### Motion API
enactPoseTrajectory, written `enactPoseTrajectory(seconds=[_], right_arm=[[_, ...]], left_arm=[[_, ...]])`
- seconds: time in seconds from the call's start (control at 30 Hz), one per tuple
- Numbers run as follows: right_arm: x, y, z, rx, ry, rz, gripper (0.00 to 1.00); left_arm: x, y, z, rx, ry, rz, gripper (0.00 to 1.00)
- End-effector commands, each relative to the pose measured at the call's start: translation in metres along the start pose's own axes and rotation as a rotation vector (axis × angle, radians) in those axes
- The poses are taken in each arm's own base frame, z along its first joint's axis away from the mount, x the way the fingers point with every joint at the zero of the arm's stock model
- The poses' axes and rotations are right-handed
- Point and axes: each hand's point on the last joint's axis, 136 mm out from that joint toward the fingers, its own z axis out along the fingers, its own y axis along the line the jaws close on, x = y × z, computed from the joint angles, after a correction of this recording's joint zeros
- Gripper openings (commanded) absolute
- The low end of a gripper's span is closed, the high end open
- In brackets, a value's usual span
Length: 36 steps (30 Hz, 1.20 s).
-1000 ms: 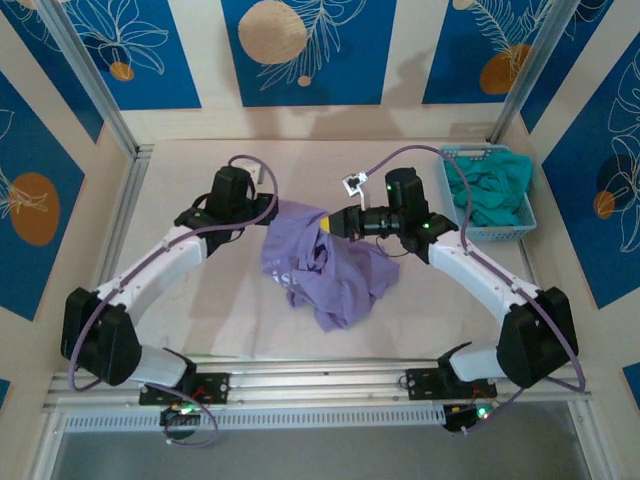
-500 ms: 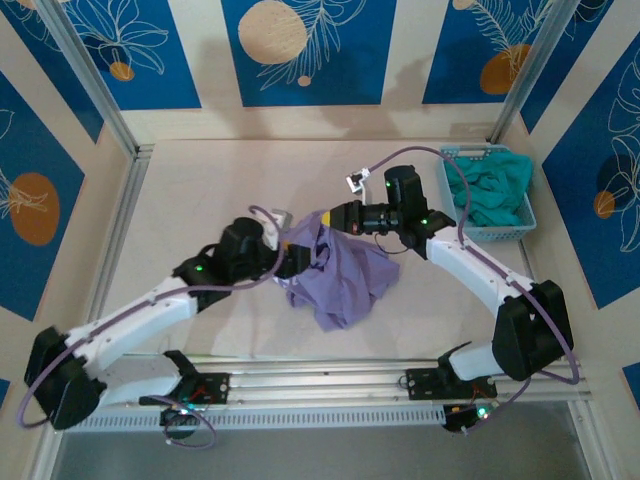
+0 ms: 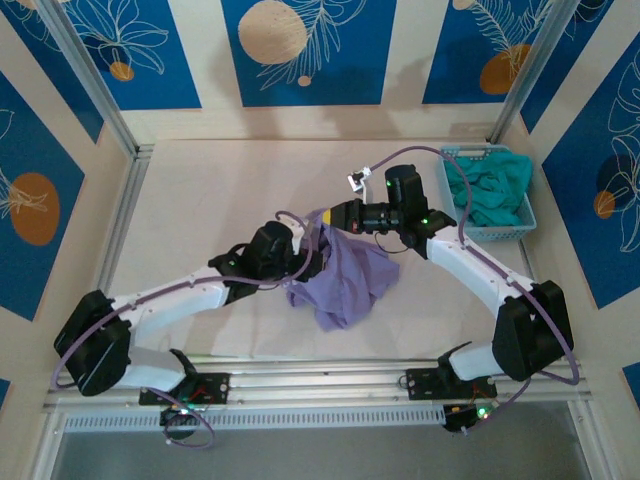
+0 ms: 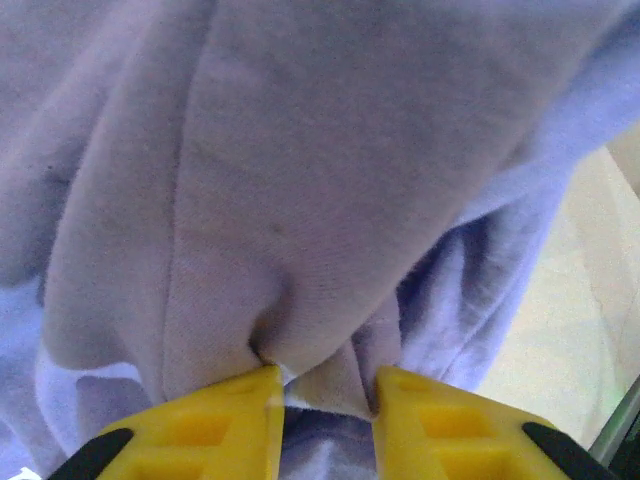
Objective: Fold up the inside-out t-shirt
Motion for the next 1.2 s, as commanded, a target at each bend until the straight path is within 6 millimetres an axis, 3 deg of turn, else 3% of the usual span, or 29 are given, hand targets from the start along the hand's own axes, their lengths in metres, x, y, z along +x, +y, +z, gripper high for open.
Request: enactPoseTrajectory(seconds=[0.0, 0.13, 0.33, 0.47, 0.57, 0.63, 0.8, 0.9, 1.0, 1.17], right_arm=[[-0.003, 0.001, -0.01, 0.022, -0.026, -0.007, 0.0], [-0.013, -0.006, -0.022, 0.061, -0.053, -0.02, 0.0], [-0.023, 0.002, -0.046, 0.138, -0.019, -0.132, 0.0], [-0.021, 0.006, -0.051, 0.128, -0.005, -0.159, 0.0], [-0.018, 0.006, -0.046, 0.09, 0.005, -0.15, 0.0], [-0.015, 0.012, -0.041, 0.016, 0.021, -0.133, 0.0], [-0.011, 0.022, -0.032, -0.07, 0.04, -0.111, 0.0], [-0.006, 0.024, -0.021, -0.1, 0.065, -0.09, 0.0], [-0.002, 0.021, -0.008, -0.095, 0.08, -0.073, 0.0], [0.0, 0.015, 0.002, -0.08, 0.091, -0.061, 0.0]], left_arm=[[-0.032, -0.012, -0.004, 0.033, -0.087, 0.015, 0.15], [-0.037, -0.036, -0.028, 0.16, -0.097, 0.107, 0.0], [-0.051, -0.061, -0.114, 0.394, -0.253, 0.186, 0.0], [-0.054, -0.054, -0.144, 0.446, -0.328, 0.162, 0.0], [-0.052, -0.036, -0.14, 0.395, -0.315, 0.124, 0.0], [-0.047, -0.014, -0.128, 0.298, -0.286, 0.08, 0.0], [-0.02, 0.076, -0.107, -0.168, -0.191, -0.052, 0.0], [0.002, 0.112, -0.103, -0.353, -0.107, -0.062, 0.0], [0.013, 0.116, -0.1, -0.374, -0.048, -0.058, 0.16], [0.009, 0.085, -0.102, -0.24, -0.072, -0.024, 0.45]])
